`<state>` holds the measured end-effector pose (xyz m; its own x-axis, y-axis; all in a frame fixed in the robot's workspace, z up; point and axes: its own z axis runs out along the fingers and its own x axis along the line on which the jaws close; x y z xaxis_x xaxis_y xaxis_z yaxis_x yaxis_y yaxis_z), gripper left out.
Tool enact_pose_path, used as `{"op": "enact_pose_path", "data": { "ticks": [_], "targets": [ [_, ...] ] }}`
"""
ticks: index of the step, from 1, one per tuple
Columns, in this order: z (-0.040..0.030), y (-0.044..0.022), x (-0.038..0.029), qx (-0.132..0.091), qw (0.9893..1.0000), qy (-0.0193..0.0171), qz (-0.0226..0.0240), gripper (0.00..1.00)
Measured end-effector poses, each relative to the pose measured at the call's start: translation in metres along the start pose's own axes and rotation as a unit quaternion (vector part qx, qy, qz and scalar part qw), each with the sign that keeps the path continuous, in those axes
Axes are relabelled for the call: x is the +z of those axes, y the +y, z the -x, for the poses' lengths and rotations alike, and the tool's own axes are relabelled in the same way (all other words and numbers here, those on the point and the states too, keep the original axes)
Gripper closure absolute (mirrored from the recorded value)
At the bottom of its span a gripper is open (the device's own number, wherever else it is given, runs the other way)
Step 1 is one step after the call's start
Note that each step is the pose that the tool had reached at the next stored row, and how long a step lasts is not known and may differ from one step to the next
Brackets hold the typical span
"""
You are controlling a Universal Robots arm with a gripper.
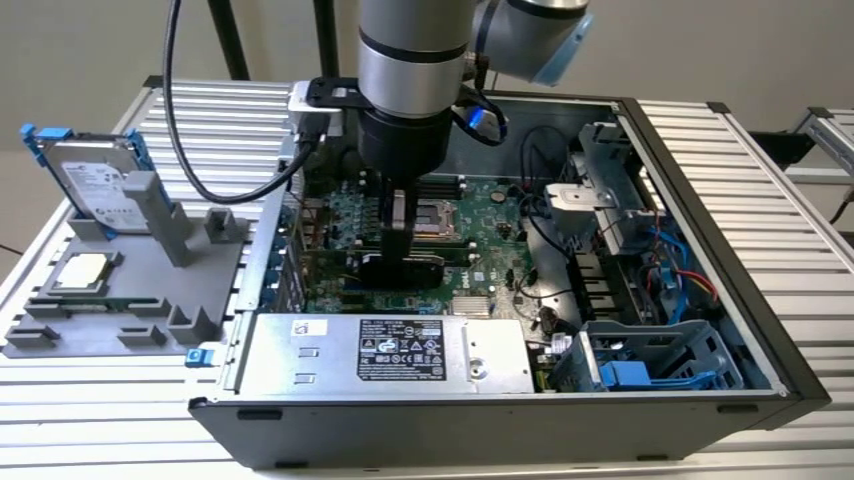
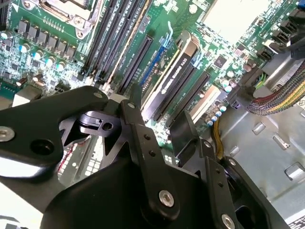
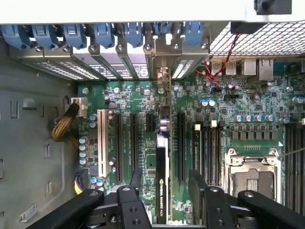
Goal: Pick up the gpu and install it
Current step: 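Press down on the gpu until it lock into place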
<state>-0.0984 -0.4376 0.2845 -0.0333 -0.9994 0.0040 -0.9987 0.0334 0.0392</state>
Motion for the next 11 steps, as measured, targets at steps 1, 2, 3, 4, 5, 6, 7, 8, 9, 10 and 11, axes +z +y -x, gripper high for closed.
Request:
{"op": "enact_pose_path", "data": {
  "ticks": [1, 2, 3, 4, 5, 6, 7, 8, 9, 10, 11],
  "targets": [
    [0.0000, 0.0000, -0.0001, 0.000, 1.0000, 0.0001, 0.0001, 1.00],
    [0.0000, 0.0000, -0.0001, 0.000, 1.0000, 0.0001, 0.0001, 1.00],
    [0.0001, 0.0000, -0.0001, 0.000, 1.0000, 0.0001, 0.0001, 1.00],
    [0.0001, 0.0000, -0.0001, 0.000, 1.0000, 0.0001, 0.0000, 1.00],
    [0.0001, 0.0000, -0.0001, 0.000, 1.0000, 0.0001, 0.0000, 1.00],
    [0.0001, 0.0000, -0.0001, 0.000, 1.0000, 0.0001, 0.0000, 1.00],
    [0.0001, 0.0000, -0.0001, 0.000, 1.0000, 0.0001, 0.0000, 1.00],
    [0.0004, 0.0000, -0.0001, 0.000, 1.0000, 0.0001, 0.0000, 1.00],
    [0.0007, 0.0000, -0.0001, 0.000, 1.0000, 0.0001, 0.0000, 1.00],
    [0.0007, 0.0000, -0.0001, 0.000, 1.0000, 0.0001, 0.0000, 1.00],
    [0.0008, 0.0000, -0.0001, 0.000, 1.0000, 0.0001, 0.0000, 1.00]
  ]
}}
